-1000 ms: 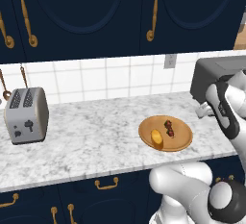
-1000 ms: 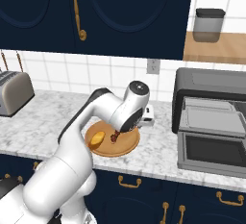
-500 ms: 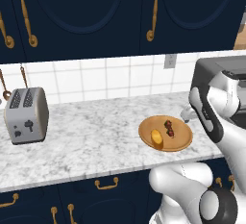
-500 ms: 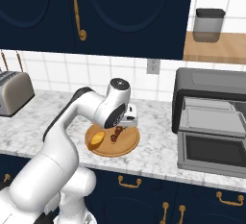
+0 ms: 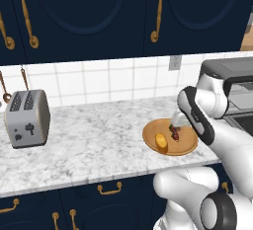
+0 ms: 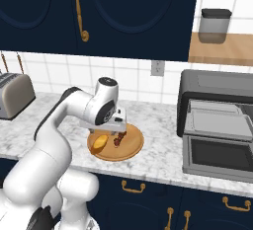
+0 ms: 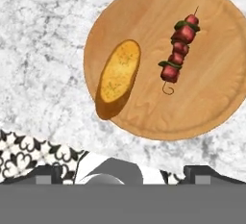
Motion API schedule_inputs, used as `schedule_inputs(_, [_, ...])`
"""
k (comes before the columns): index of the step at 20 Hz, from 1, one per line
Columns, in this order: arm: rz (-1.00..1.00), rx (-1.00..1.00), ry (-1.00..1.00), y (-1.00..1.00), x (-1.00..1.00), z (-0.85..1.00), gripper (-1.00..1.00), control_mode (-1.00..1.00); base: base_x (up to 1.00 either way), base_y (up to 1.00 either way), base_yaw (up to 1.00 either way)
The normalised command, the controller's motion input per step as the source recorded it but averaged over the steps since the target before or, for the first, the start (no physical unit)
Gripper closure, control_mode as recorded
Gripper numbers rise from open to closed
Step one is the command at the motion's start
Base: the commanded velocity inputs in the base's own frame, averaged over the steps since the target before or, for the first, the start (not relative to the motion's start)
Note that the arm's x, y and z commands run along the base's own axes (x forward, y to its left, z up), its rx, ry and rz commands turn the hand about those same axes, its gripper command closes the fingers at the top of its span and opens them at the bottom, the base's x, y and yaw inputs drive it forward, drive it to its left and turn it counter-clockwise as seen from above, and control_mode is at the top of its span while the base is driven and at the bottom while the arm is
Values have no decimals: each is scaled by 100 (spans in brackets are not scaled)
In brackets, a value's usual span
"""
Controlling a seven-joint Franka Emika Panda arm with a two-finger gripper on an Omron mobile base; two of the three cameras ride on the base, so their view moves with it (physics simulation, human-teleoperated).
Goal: Pick up the kebab skewer and baguette bread, and place them inside the toaster oven. Close the toaster oven door and start by setting the timer.
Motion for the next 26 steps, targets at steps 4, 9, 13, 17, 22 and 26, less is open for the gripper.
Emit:
schedule_inputs(4, [0,0,14,51,0,-12,-100,-100,0,0,0])
schedule_inputs(9, [0,-2,1,28,8,-26,-100,-100,0,0,0])
schedule_inputs(13, [0,-4,0,8,31,-36,-100,-100,0,0,0])
schedule_inputs(17, [0,-1,0,0,24,-34,-100,-100,0,0,0])
schedule_inputs(22, [0,0,0,0,11,-31,-100,-100,0,0,0])
schedule_inputs(26, [0,0,-2,0,9,-29,-100,-100,0,0,0])
